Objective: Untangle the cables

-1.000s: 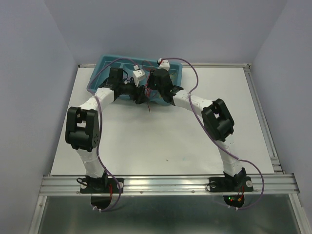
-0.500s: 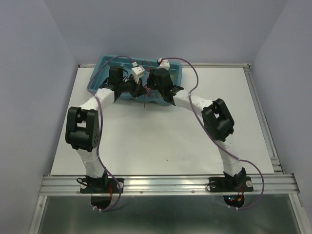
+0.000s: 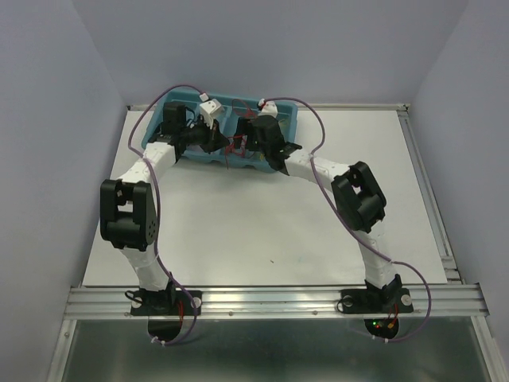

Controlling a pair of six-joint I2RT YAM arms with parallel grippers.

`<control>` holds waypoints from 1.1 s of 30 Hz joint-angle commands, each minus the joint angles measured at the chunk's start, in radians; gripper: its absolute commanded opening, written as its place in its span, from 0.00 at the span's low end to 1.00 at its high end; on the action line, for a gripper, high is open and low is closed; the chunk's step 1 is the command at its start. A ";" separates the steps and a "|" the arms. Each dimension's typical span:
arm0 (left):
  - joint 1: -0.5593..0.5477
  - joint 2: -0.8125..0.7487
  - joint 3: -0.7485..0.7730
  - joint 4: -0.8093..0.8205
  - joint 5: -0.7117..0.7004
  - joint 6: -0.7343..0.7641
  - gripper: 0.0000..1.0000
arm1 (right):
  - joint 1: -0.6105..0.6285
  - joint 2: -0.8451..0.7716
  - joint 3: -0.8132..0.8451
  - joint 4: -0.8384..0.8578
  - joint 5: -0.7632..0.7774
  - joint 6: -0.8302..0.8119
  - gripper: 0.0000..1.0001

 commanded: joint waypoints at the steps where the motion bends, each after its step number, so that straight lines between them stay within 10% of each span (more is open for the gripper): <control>1: 0.004 -0.056 0.060 -0.007 0.012 -0.013 0.00 | 0.019 -0.069 -0.018 0.034 -0.024 -0.014 0.94; 19: -0.048 -0.070 0.006 -0.139 0.039 0.128 0.00 | 0.011 0.009 0.148 0.016 0.103 0.053 1.00; 33: -0.006 -0.010 -0.049 0.106 -0.033 -0.033 0.00 | -0.023 -0.020 0.134 -0.047 -0.038 0.182 1.00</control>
